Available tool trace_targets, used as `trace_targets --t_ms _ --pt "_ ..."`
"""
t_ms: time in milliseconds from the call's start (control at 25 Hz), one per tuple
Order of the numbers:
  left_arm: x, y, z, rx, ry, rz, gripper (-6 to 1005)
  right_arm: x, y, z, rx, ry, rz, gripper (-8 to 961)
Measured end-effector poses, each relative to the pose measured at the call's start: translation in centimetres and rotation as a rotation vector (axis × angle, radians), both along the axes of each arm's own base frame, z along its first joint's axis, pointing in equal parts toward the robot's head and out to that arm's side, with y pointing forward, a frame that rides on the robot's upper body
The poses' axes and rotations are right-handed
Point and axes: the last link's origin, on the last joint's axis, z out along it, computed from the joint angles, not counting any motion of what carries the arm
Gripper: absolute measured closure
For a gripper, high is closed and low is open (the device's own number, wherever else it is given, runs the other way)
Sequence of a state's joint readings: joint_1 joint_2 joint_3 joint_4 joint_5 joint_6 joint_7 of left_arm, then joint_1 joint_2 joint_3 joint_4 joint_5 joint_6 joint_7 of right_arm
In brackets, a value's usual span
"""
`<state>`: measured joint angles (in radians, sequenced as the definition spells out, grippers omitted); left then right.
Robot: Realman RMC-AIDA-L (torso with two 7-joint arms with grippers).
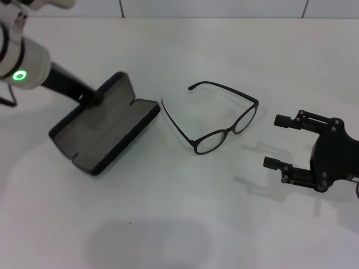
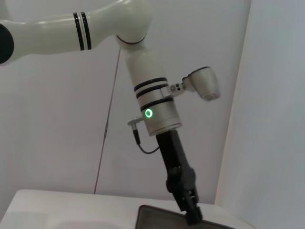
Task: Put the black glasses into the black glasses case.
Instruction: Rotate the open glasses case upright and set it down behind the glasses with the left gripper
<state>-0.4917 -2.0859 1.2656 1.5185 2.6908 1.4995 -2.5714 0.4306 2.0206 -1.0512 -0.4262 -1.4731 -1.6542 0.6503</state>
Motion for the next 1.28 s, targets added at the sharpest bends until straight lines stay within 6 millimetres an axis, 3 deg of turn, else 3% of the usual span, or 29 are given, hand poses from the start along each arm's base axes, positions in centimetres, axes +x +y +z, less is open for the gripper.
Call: trace_targets --t_ms 160,400,720,1280 --pt "1.9 -0.1 -0.6 -0.078 0.096 -0.218 816 0.0 0.0 0.0 0.0 0.002 0.002 318" --pt "3.5 -0.5 -3.3 -0.181 0.224 -0.498 807 0.0 0.1 0.2 0.009 0.009 -0.001 323" --pt "4.5 -0.3 -4.0 -0.195 0.251 -0.625 795 0.3 -0.2 0.2 0.016 0.008 -0.01 329" --pt "6.5 -0.5 -8.2 -0.187 0.252 -0.811 775 0.4 -0.7 0.4 0.018 0.029 -0.008 340"
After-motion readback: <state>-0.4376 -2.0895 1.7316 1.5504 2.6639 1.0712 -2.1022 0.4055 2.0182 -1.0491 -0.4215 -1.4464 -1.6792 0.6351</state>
